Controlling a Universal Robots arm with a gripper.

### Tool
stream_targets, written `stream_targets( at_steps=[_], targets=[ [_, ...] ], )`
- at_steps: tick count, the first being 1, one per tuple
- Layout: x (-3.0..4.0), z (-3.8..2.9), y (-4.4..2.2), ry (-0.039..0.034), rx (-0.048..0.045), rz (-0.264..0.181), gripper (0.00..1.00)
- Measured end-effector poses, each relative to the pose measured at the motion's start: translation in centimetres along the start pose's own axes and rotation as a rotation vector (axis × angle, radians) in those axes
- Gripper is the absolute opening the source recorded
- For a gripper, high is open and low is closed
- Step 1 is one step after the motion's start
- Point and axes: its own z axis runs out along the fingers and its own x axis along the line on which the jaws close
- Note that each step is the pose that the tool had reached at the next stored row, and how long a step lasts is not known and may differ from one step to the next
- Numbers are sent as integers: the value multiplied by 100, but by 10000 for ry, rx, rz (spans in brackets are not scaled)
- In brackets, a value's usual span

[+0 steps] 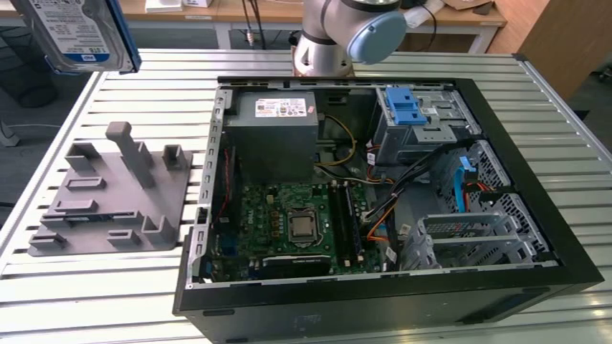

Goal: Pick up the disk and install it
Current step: 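Pick up the disk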

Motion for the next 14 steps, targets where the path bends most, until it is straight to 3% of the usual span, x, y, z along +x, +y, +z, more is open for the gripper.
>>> stream_targets(
  at_steps=[4,9,14],
  targets=[
    [0,-1,-72,0,0,-1,37],
    [8,-1,-89,4,-1,-1,37],
    [117,-1,-91,5,0,6,37]
  ],
)
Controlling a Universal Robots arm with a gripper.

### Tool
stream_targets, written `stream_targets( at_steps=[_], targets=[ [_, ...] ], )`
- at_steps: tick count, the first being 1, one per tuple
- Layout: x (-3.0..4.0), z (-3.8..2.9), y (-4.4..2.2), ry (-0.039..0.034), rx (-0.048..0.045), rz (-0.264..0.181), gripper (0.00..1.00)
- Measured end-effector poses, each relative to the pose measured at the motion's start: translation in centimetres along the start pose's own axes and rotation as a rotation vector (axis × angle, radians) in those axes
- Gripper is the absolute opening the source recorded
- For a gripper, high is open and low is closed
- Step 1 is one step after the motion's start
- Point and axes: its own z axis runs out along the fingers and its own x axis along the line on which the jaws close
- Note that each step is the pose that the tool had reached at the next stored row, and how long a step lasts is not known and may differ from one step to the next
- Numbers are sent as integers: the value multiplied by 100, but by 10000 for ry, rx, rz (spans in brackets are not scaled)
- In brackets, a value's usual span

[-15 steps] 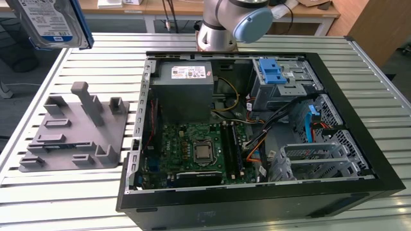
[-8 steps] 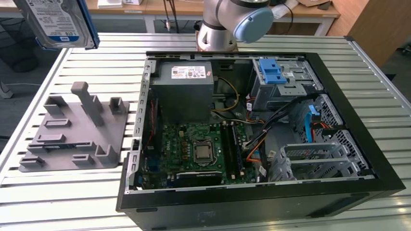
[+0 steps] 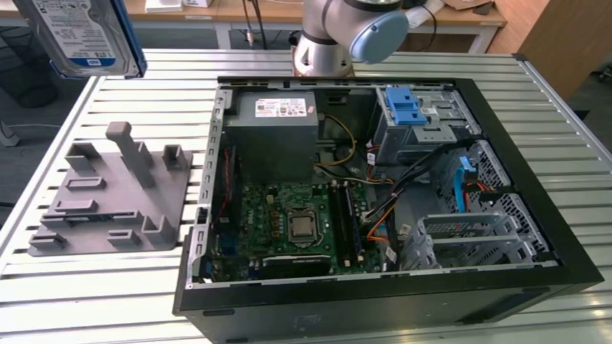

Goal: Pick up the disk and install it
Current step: 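Pick up the disk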

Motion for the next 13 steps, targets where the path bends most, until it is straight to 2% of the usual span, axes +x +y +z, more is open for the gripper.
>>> stream_targets(
  at_steps=[3,6,13],
  targets=[
    [61,-1,-7,0,-1,2,37],
    [82,-1,-50,7,0,5,37],
    [92,-4,-303,27,-8,5,37]
  ],
)
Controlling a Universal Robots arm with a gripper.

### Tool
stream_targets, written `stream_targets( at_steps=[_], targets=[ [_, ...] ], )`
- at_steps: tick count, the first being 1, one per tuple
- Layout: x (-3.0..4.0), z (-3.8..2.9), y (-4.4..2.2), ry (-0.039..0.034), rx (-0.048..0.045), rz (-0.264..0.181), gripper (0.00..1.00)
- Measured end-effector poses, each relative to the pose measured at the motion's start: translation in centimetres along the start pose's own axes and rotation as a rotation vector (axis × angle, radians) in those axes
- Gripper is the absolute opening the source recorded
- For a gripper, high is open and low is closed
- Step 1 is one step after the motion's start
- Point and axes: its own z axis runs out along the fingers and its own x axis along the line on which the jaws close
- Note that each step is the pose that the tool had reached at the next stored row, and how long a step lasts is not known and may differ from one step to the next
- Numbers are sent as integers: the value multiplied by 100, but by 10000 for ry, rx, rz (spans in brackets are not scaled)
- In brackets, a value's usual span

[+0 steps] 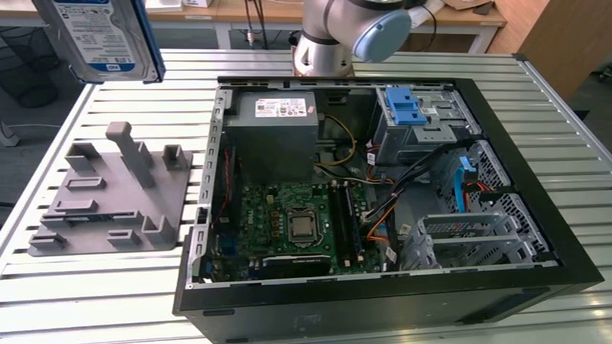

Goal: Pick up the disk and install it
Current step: 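Pick up the disk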

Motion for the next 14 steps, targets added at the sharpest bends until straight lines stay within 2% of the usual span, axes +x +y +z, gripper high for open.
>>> stream_targets(
  at_steps=[4,14],
  targets=[
    [20,-1,-89,3,-1,0,37],
    [210,-1,-125,5,-3,4,37]
  ],
)
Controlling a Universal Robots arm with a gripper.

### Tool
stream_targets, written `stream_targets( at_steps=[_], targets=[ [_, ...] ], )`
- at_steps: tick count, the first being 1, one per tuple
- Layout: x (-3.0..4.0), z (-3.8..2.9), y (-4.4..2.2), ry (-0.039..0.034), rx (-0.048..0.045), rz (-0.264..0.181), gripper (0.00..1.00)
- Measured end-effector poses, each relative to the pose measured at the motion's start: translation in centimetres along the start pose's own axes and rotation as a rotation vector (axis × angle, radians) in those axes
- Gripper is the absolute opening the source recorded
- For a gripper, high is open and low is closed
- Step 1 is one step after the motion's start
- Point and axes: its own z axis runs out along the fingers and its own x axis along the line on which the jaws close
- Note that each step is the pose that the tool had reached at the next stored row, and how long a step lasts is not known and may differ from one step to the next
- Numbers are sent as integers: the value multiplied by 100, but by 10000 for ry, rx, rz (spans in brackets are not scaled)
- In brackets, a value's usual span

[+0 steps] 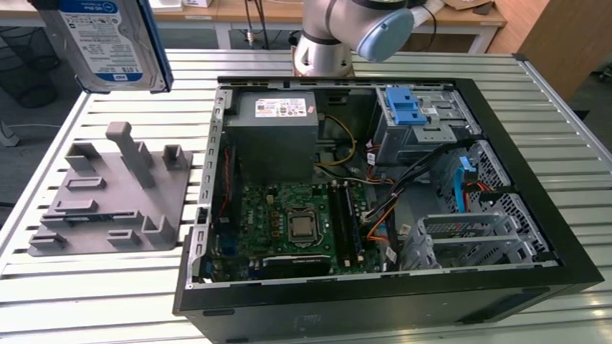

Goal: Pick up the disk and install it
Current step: 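Pick up the disk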

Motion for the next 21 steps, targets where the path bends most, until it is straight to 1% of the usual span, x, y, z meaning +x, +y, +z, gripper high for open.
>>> stream_targets(
  at_steps=[2,4,21],
  targets=[
    [6,0,-37,2,0,1,37],
    [8,-1,-106,3,-3,0,37],
    [0,-9,-880,3,-13,0,37]
  ],
)
